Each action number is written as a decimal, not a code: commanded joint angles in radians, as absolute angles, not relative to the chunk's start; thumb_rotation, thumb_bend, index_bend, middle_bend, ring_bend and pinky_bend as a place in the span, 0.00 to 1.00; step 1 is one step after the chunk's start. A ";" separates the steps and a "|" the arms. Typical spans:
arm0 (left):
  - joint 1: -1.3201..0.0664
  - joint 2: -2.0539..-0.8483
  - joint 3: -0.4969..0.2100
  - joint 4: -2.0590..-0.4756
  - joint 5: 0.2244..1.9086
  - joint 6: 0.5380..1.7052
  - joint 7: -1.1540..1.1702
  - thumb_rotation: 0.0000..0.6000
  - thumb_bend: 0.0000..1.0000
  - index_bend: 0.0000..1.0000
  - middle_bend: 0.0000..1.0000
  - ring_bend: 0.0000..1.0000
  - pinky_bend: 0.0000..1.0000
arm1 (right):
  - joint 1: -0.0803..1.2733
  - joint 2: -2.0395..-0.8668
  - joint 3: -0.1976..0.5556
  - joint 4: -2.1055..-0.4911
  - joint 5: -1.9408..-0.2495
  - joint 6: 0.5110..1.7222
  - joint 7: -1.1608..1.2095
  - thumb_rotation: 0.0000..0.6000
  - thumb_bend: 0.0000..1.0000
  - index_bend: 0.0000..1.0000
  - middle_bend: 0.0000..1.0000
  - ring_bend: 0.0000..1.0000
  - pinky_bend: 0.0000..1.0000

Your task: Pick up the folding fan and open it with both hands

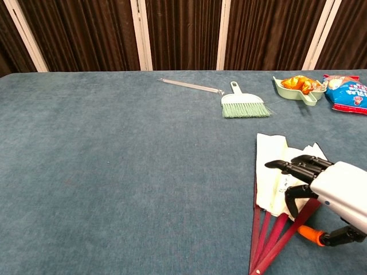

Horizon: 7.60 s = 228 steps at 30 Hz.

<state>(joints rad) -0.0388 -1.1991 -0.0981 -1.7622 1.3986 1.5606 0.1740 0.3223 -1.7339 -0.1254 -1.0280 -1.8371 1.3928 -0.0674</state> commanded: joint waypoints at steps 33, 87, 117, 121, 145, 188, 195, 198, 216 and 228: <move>-0.038 -1.192 -0.094 -1.768 1.408 1.560 0.154 1.00 0.45 0.09 0.02 0.00 0.03 | 0.502 -1.399 -0.018 -1.449 -1.793 1.273 -0.040 1.00 0.42 0.69 0.13 0.21 0.14; -0.387 -1.363 -0.219 -1.766 1.308 1.080 -0.364 1.00 0.33 0.18 0.02 0.00 0.03 | 1.119 -1.201 0.322 -1.939 -0.959 0.836 -0.285 1.00 0.46 0.69 0.13 0.21 0.14; -0.552 -1.457 -0.216 -1.664 1.327 0.861 -0.664 1.00 0.33 0.27 0.04 0.00 0.03 | 1.169 -1.228 0.313 -2.063 -0.911 0.930 -0.393 1.00 0.46 0.69 0.13 0.21 0.16; -0.562 -1.474 -0.218 -1.661 1.320 0.863 -0.660 1.00 0.33 0.30 0.04 0.00 0.03 | 1.165 -1.218 0.309 -2.072 -0.912 0.935 -0.395 1.00 0.46 0.69 0.13 0.21 0.16; -0.567 -1.501 -0.233 -1.656 1.221 0.945 -0.486 1.00 0.58 0.64 0.11 0.00 0.03 | 1.070 -1.111 0.290 -2.074 -0.991 0.936 -0.279 1.00 0.47 0.69 0.13 0.21 0.16; -0.600 -1.768 -0.265 -1.056 1.635 1.540 -0.379 1.00 0.55 0.64 0.16 0.00 0.06 | 0.884 -1.199 0.227 -1.720 -1.336 1.131 -0.184 1.00 0.47 0.69 0.14 0.21 0.16; -0.620 -1.810 -0.263 -0.933 1.658 1.601 -0.389 1.00 0.55 0.64 0.16 0.00 0.06 | 0.863 -1.245 0.221 -1.609 -1.364 1.155 -0.134 1.00 0.47 0.69 0.14 0.21 0.16; -0.636 -1.836 -0.265 -0.871 1.676 1.639 -0.379 1.00 0.55 0.64 0.16 0.00 0.06 | 0.856 -1.272 0.221 -1.556 -1.368 1.164 -0.115 1.00 0.47 0.69 0.14 0.21 0.16; -0.752 -1.944 -0.264 -0.569 1.712 1.762 -0.282 1.00 0.53 0.61 0.16 0.00 0.06 | 0.856 -1.468 0.221 -1.238 -1.402 1.164 0.063 1.00 0.47 0.69 0.14 0.21 0.16; -0.783 -1.948 -0.250 -0.450 1.673 1.767 -0.266 1.00 0.53 0.61 0.16 0.00 0.06 | 0.852 -1.520 0.212 -1.077 -1.431 1.158 0.160 1.00 0.47 0.69 0.14 0.21 0.16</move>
<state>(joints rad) -0.7836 -1.9465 -0.2551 -0.4579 1.6782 1.7705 -0.2646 0.8558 -1.5160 0.2182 -1.0920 -1.4243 1.1597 0.1583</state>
